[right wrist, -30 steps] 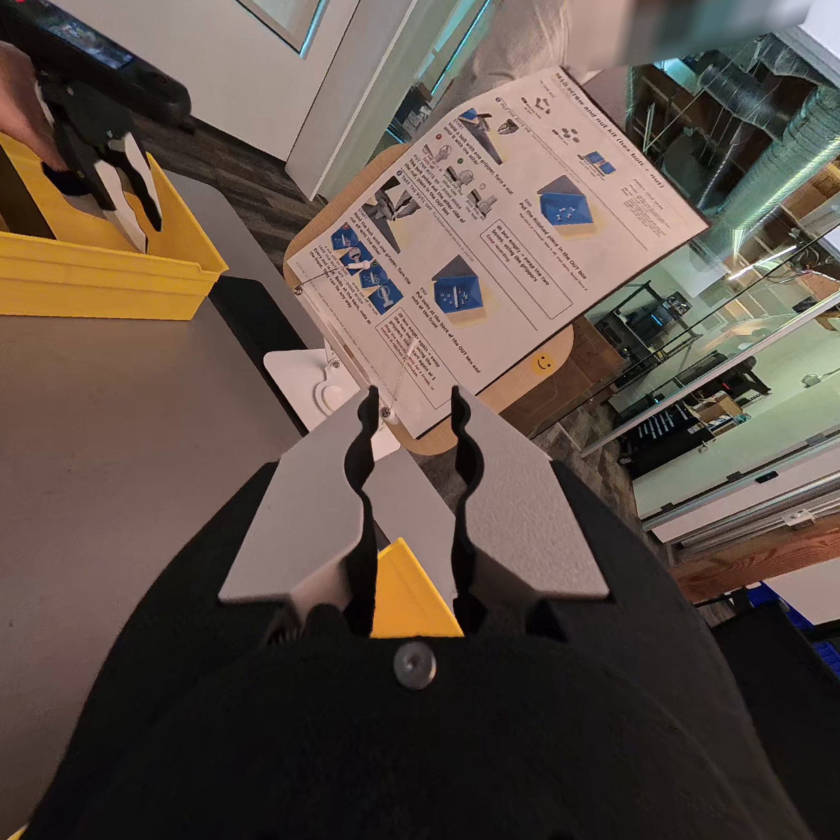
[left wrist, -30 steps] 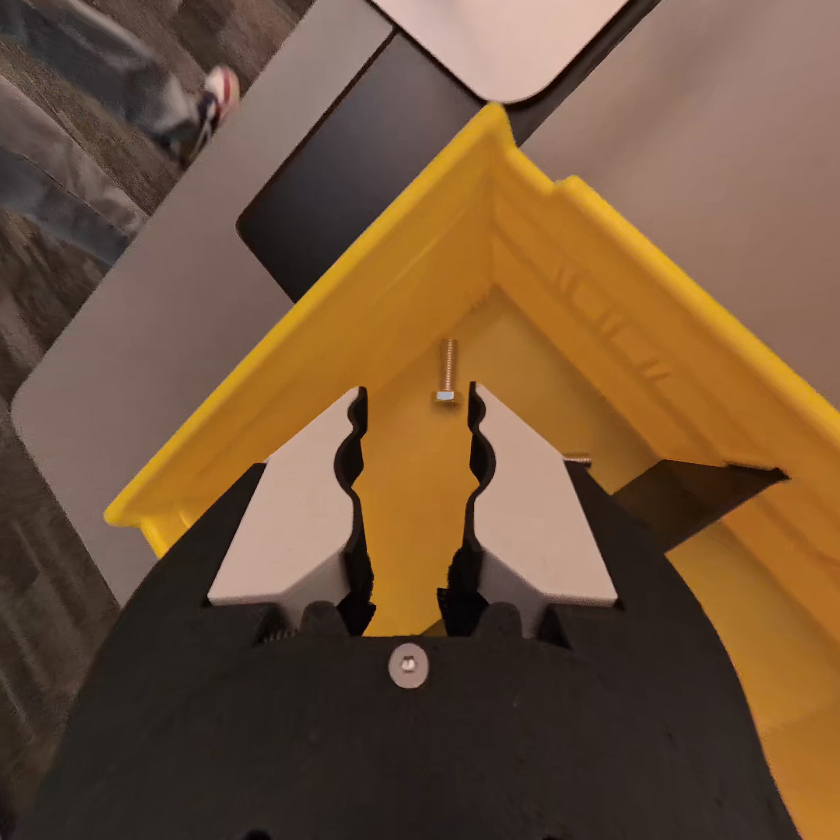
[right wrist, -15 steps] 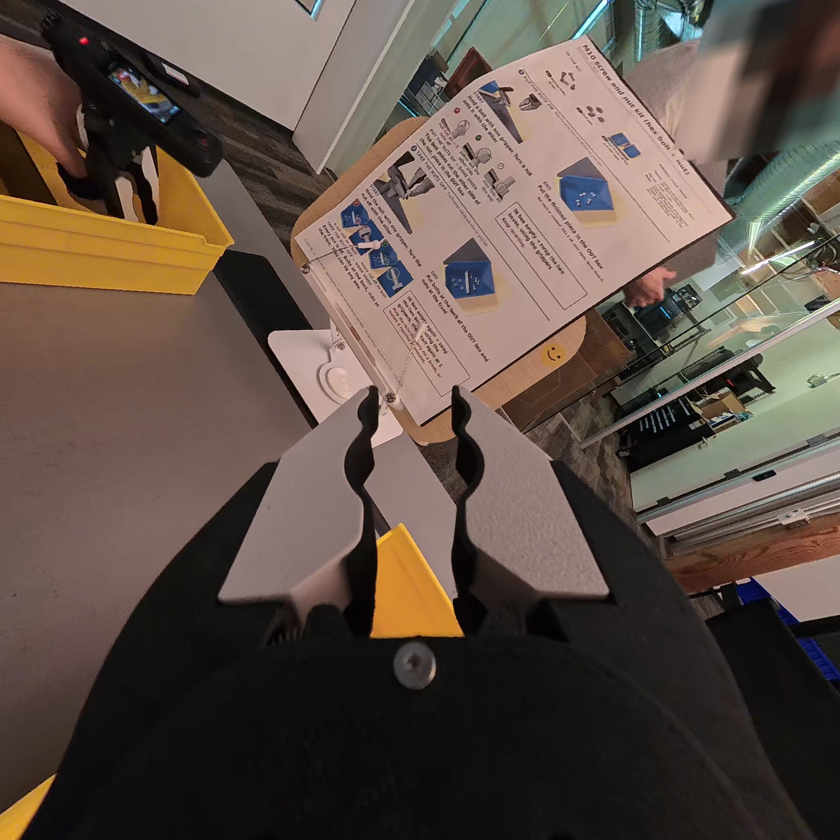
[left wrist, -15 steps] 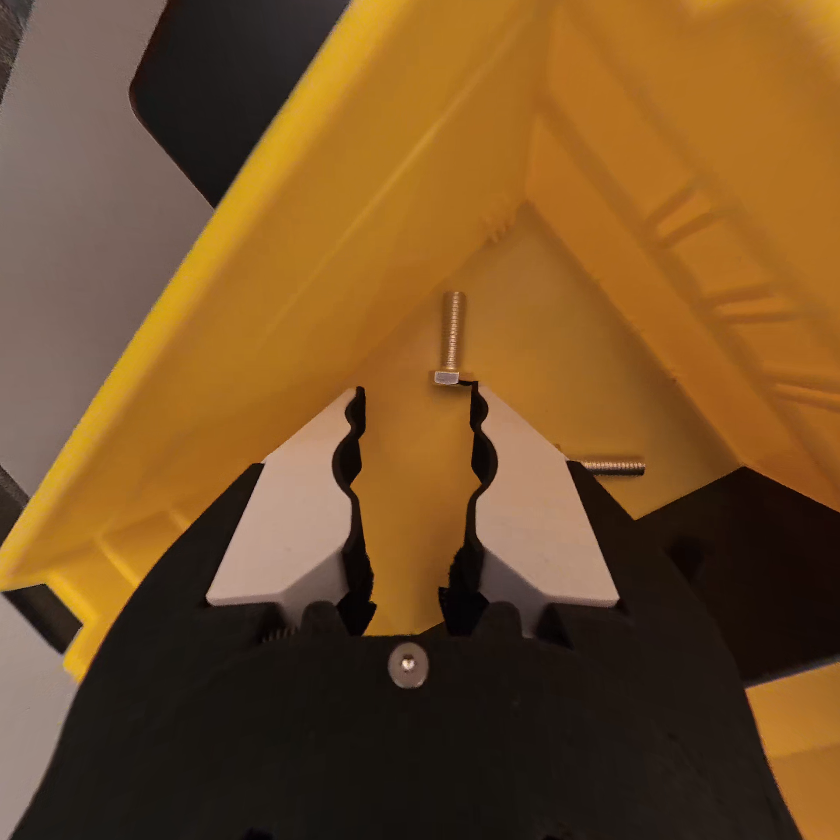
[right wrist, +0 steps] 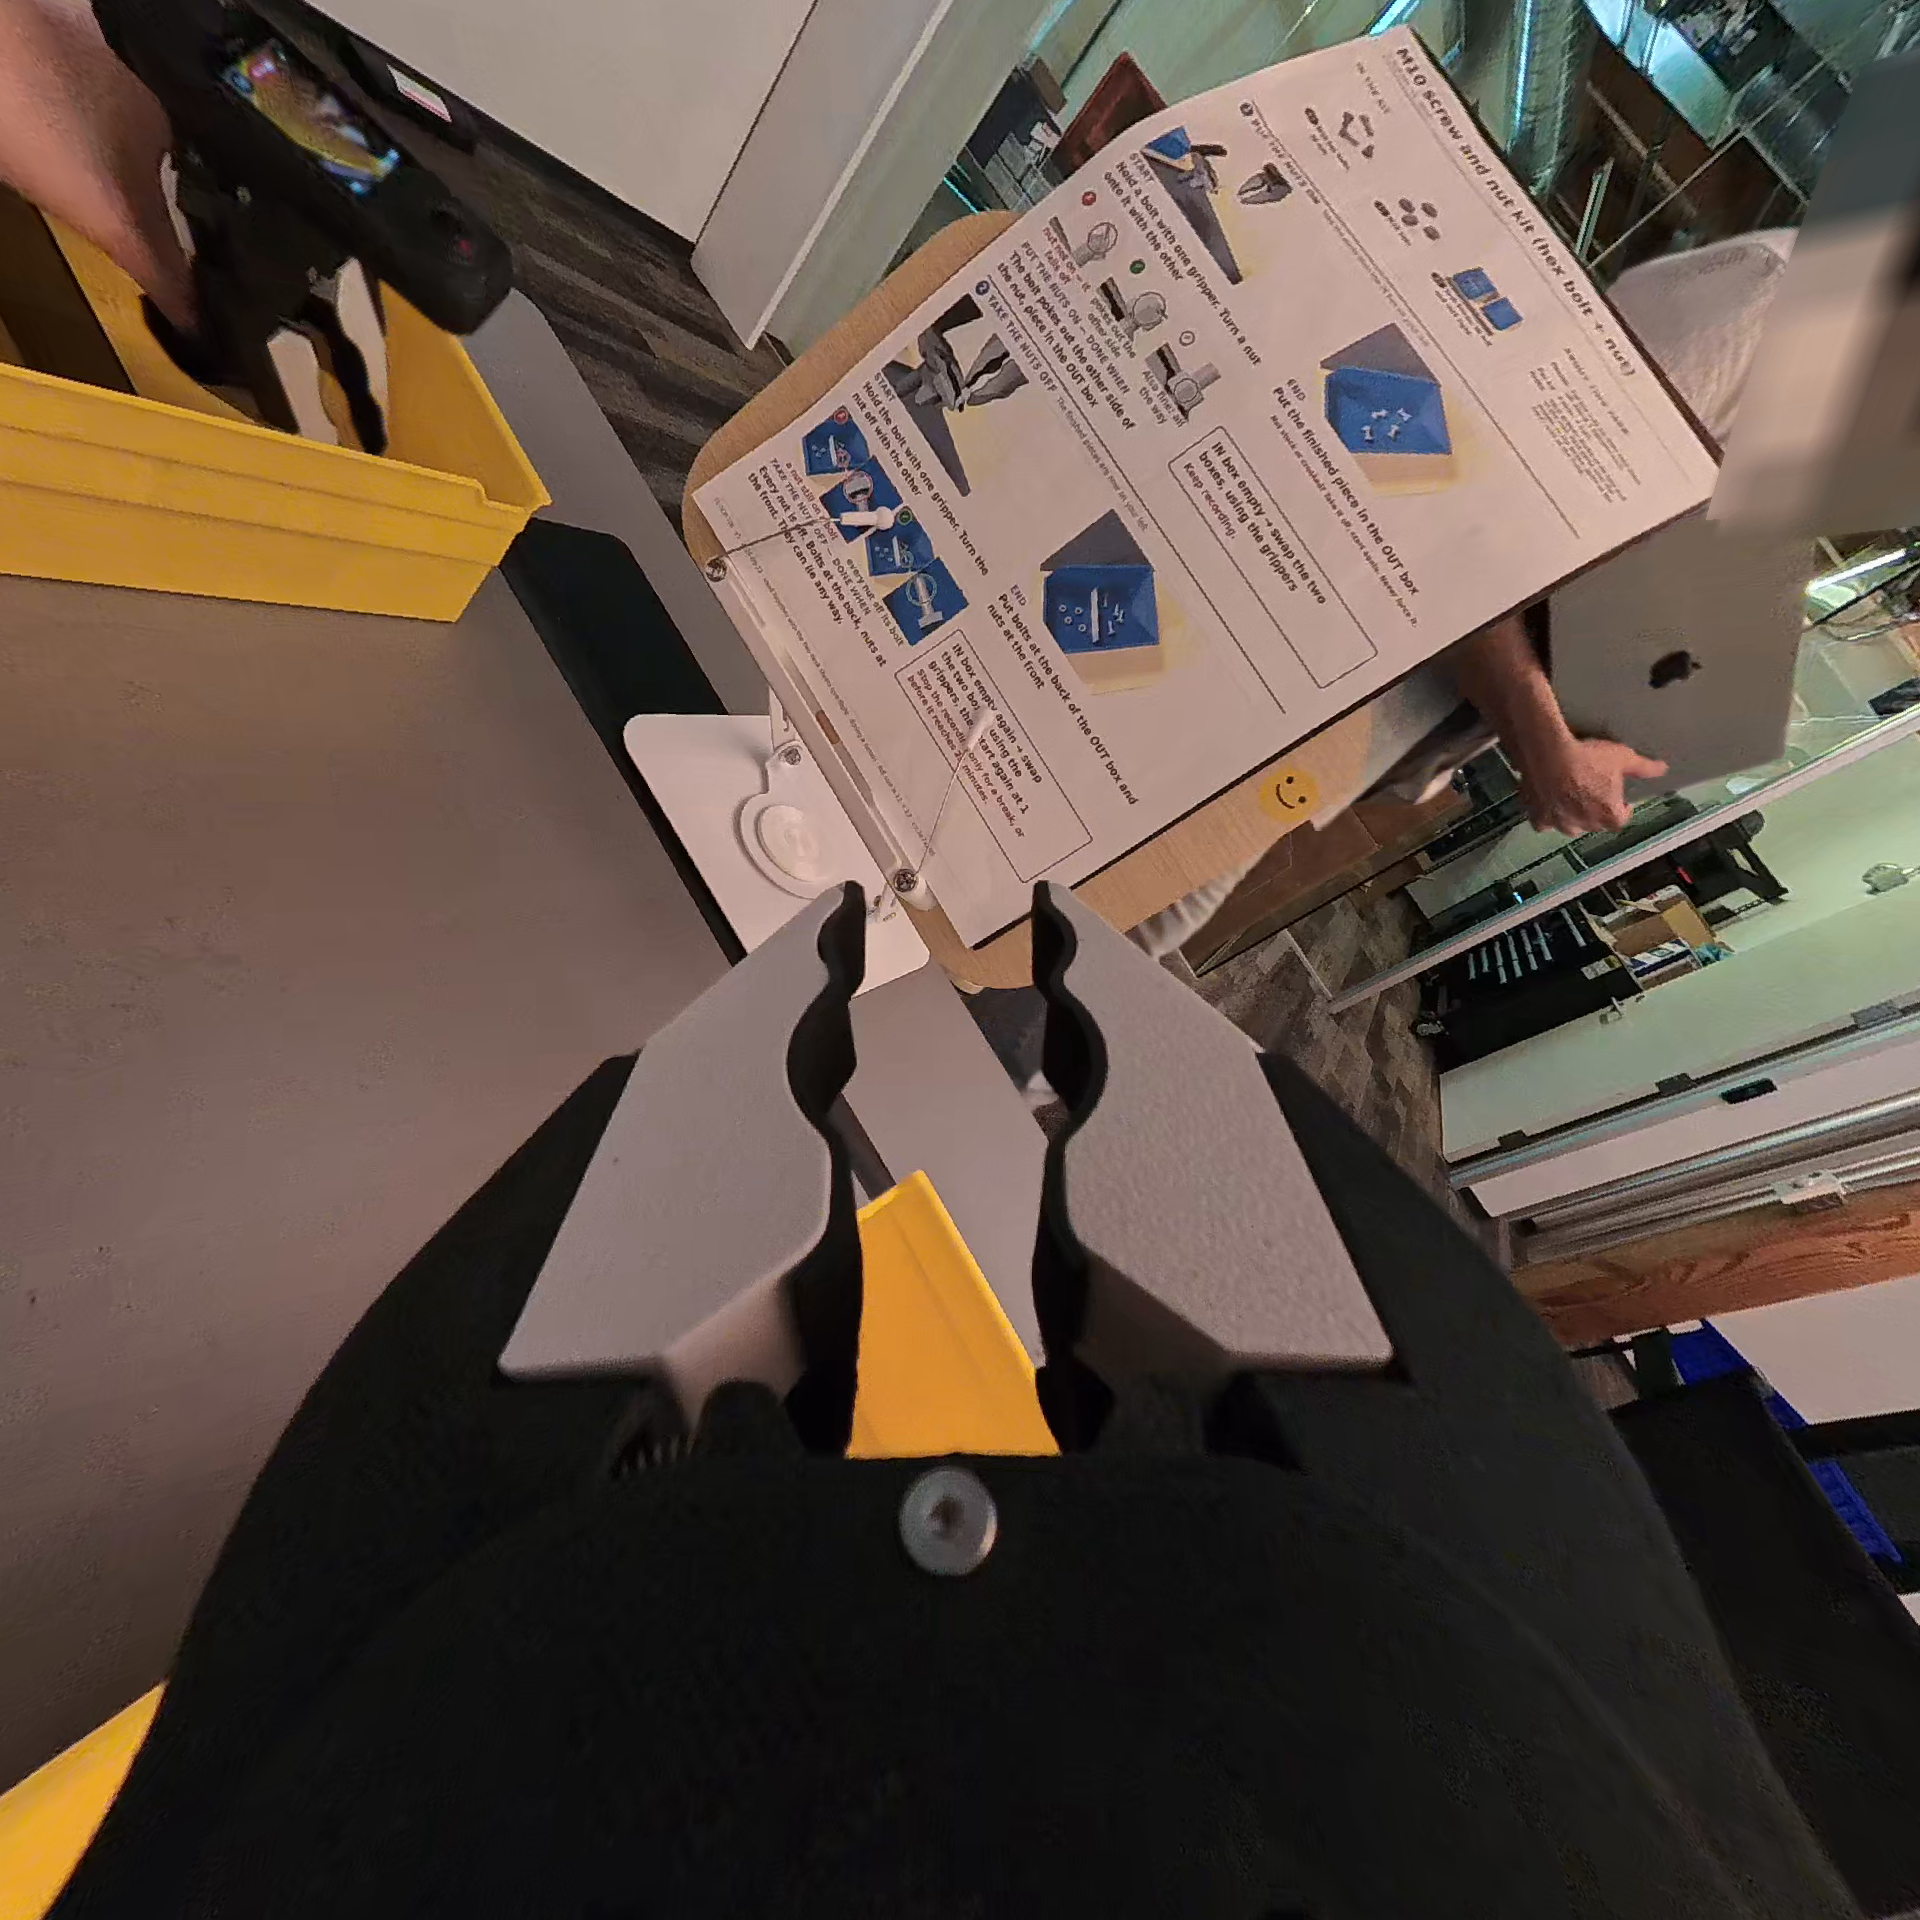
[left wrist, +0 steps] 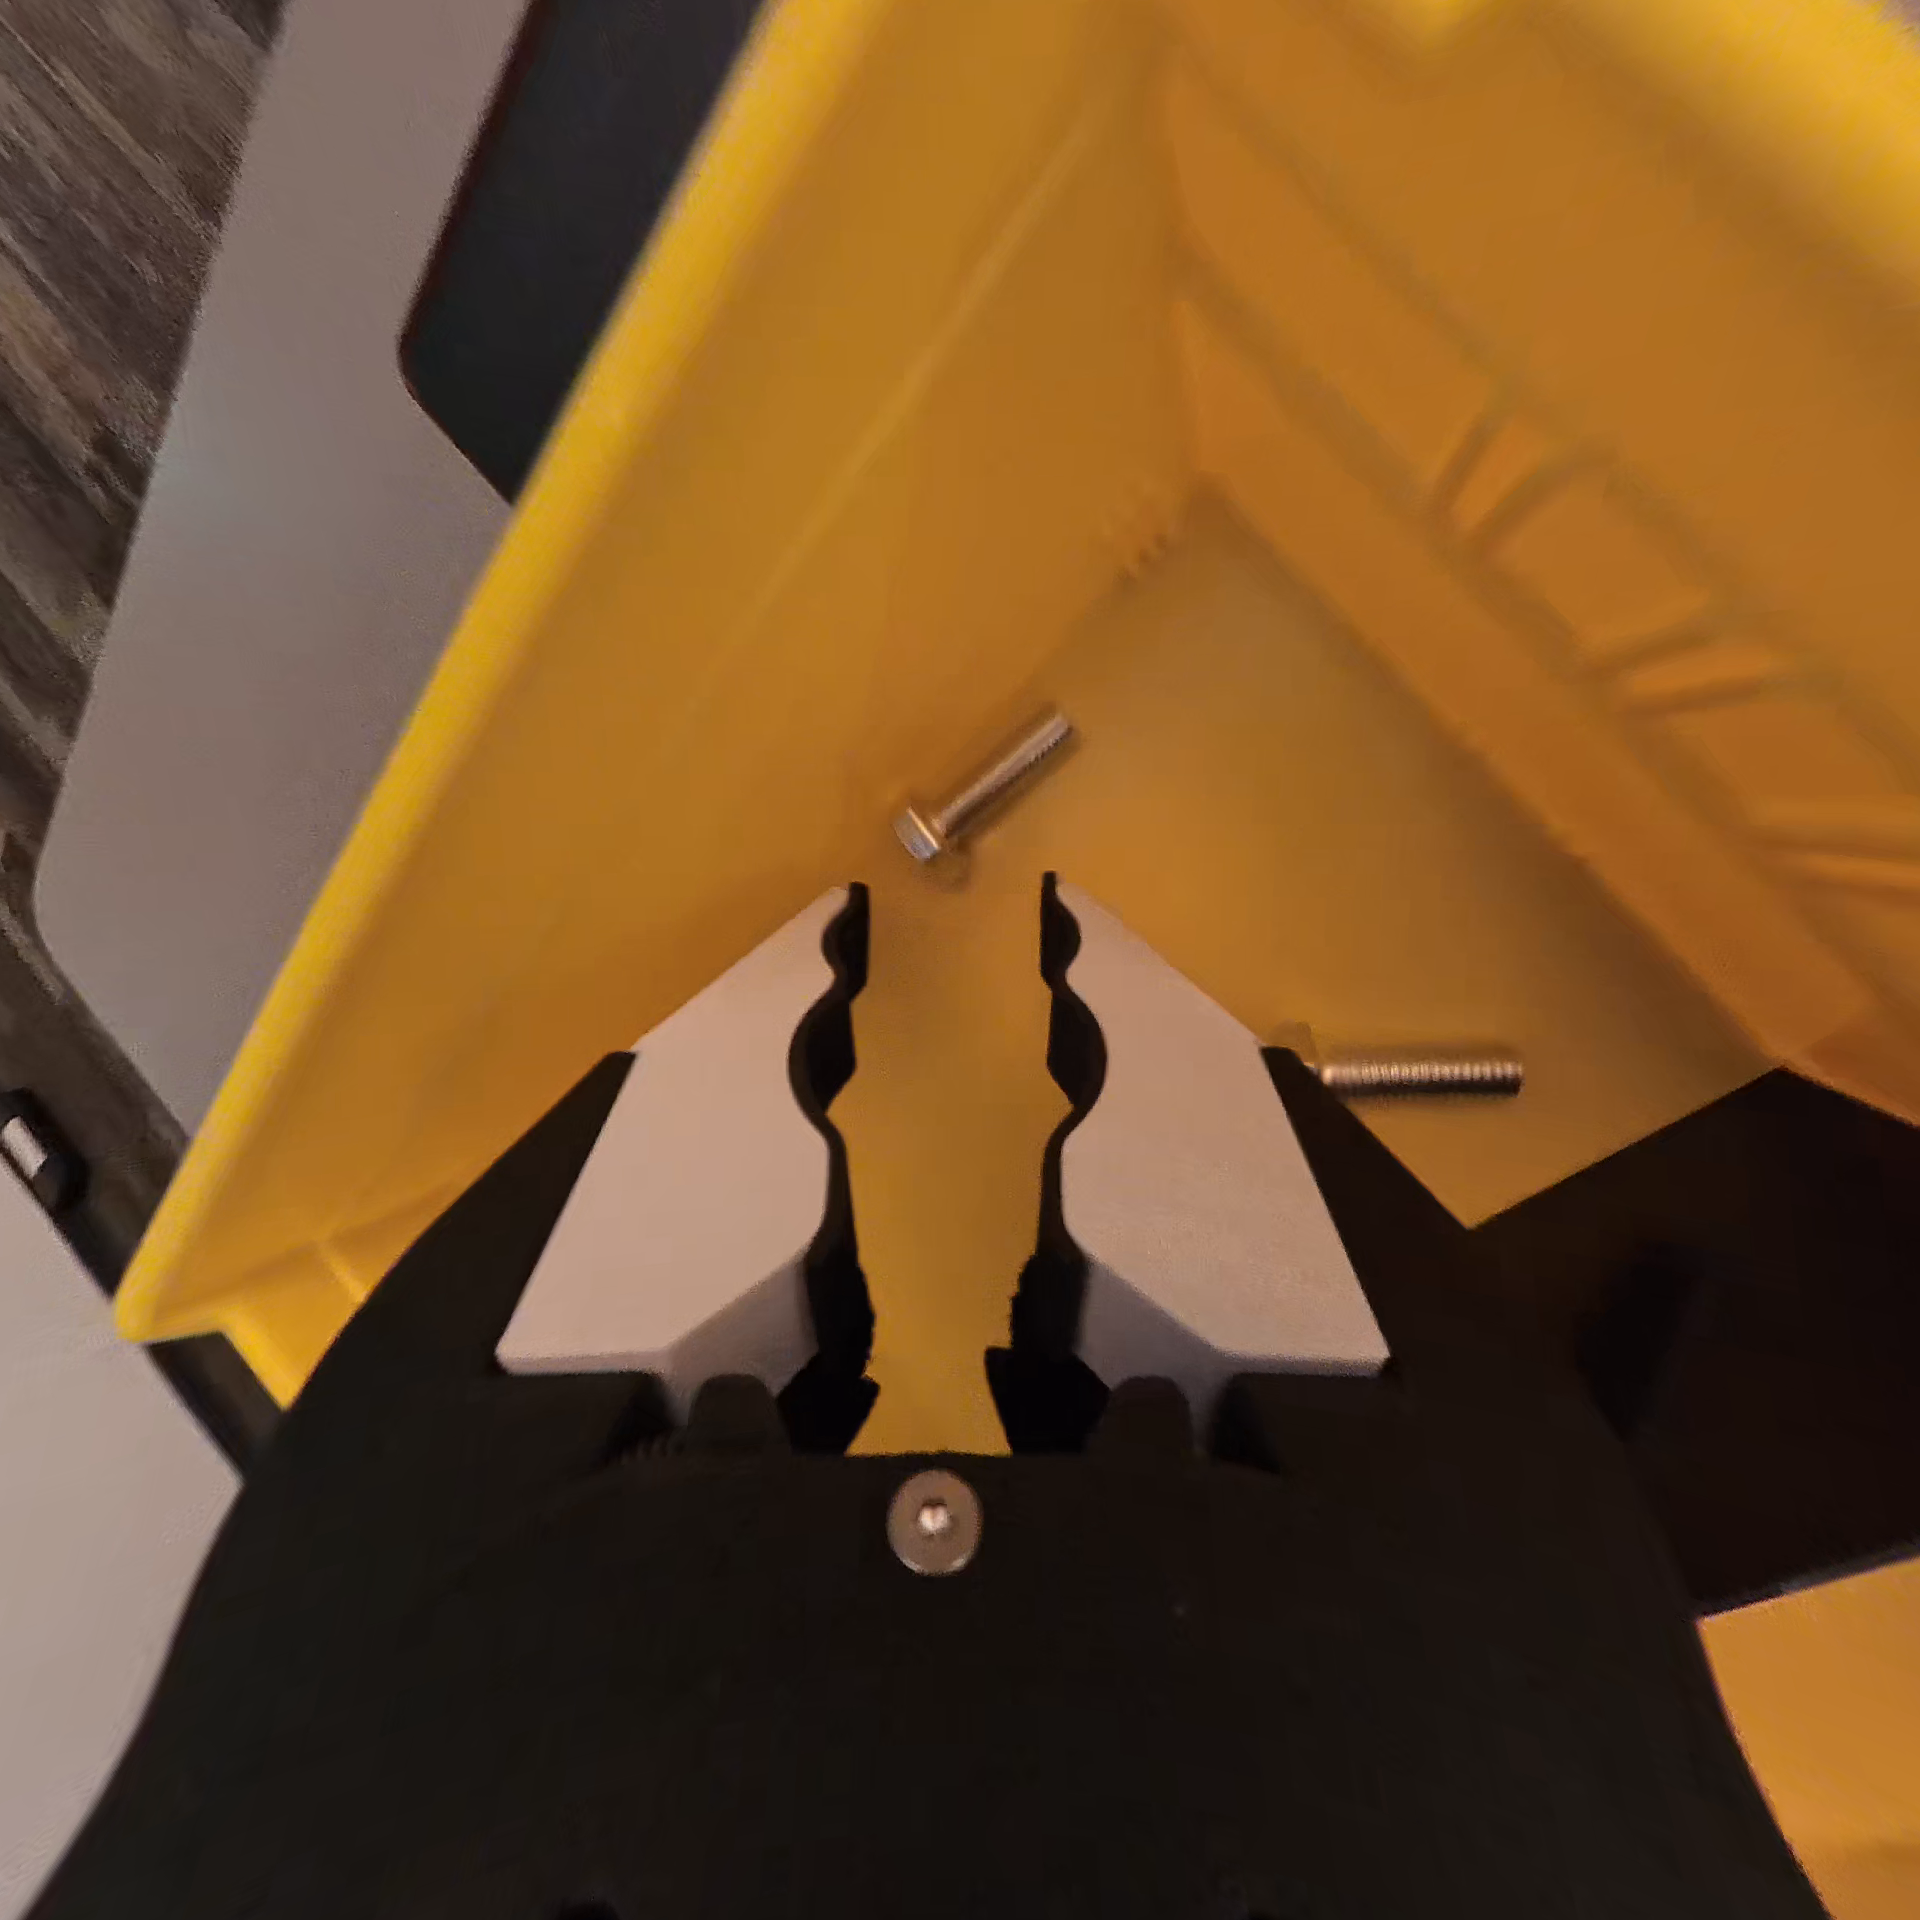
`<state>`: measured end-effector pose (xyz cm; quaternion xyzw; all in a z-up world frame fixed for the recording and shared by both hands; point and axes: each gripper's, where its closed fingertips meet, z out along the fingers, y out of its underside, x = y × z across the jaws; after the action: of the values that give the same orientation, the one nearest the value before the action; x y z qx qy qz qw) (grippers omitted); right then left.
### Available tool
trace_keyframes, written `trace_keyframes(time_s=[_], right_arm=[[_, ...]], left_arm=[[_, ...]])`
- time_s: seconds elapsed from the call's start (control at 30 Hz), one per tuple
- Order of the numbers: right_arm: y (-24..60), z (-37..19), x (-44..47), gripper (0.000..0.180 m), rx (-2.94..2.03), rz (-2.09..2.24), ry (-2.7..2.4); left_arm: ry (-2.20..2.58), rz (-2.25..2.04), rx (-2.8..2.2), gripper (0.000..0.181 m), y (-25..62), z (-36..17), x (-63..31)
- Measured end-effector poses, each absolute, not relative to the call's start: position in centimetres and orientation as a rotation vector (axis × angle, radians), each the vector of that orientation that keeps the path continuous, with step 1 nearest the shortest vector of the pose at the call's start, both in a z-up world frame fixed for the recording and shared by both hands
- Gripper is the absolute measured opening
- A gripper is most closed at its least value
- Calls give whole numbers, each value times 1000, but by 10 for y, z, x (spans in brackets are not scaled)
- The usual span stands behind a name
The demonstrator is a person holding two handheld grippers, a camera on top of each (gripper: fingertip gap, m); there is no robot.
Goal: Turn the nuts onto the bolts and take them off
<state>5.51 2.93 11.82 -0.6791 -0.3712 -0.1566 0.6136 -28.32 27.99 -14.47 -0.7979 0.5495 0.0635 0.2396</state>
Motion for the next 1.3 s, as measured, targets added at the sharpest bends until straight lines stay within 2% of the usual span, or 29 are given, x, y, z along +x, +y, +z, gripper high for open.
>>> trace_keyframes(time_s=[0.07, 0.13, 0.4, 0.47, 0.53, 0.8, 0.83, 0.97, 1.3], right_arm=[[30, 116, 54, 31, -1570, -366, -866], [31, 114, 54, 32, -1579, -369, -876], [32, 107, 52, 31, -1604, -375, -901], [32, 105, 53, 32, -1611, -381, -903], [32, 105, 53, 31, -1613, -376, -903], [34, 99, 52, 32, -1630, -384, -924], [34, 99, 52, 32, -1633, -387, -928], [34, 96, 53, 32, -1642, -394, -936], [33, 96, 54, 31, -1643, -401, -938]], left_arm=[[1497, 133, -2136, 42, 282, -140, -275], [1528, 143, -2062, 36, 283, -139, -269], [1553, 74, -2101, 41, 278, -149, -268], [1579, 74, -2107, 37, 273, -149, -269], [1614, 79, -2106, 22, 266, -146, -272], [1553, 67, -2148, 42, 272, -146, -270], [1565, 88, -2148, 42, 273, -150, -271], [1608, 95, -2135, 17, 270, -154, -271], [1545, -51, -2240, 17, 260, -136, -274]])
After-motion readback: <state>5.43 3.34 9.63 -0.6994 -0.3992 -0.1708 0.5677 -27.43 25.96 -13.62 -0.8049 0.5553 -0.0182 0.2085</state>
